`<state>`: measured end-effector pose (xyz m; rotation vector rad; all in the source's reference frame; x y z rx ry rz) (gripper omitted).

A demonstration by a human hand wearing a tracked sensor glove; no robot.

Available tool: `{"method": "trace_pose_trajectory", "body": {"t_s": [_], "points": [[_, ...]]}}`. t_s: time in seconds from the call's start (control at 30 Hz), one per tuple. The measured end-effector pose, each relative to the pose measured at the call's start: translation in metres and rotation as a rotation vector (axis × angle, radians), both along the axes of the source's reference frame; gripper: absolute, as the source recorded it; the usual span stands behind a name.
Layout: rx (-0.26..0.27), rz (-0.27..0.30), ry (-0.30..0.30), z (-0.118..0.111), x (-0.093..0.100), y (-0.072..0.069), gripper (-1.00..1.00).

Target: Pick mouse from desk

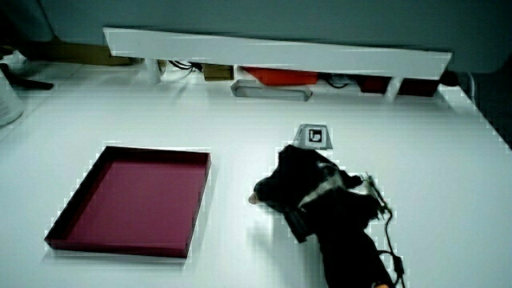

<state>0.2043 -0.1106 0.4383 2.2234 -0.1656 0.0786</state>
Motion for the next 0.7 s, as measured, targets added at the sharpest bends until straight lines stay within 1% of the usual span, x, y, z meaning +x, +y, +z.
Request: {"method": "trace_pose_trajectory", "body": {"t_s": [0.03,0.1,0.13,0.17,0.2,0.23,0.27,0.3,0.4,0.43,0.5,0.53,0.57,0.63,0.7], "points": [[-0.008,0.002,-0.007,0.001,-0.001,0.000,0.00],[-0.031,0.012,0.016,0.010,0.003,-0.002,0.00],[-0.045,0.012,0.008,0.011,0.003,-0.002,0.00],[-0.045,0.021,0.035,0.017,0.006,-0.004,0.00],[-0.050,0.023,0.041,0.019,0.006,-0.004,0.00],[-0.066,0.024,0.038,0.020,0.005,-0.004,0.00],[-0.064,0.021,0.042,0.023,0.005,-0.004,0.00],[-0.074,0.017,0.043,0.025,0.004,-0.004,0.00],[-0.101,0.022,0.088,0.035,0.003,-0.005,0.00],[-0.113,0.021,0.083,0.036,0.002,-0.005,0.00],[-0.128,0.026,0.105,0.042,0.002,-0.005,0.00],[-0.136,0.028,0.114,0.040,0.001,-0.004,0.00],[-0.134,0.022,0.109,0.040,0.000,-0.004,0.00],[-0.135,0.027,0.126,0.043,0.000,-0.005,0.00],[-0.132,0.022,0.115,0.040,-0.002,-0.005,0.00]]}}
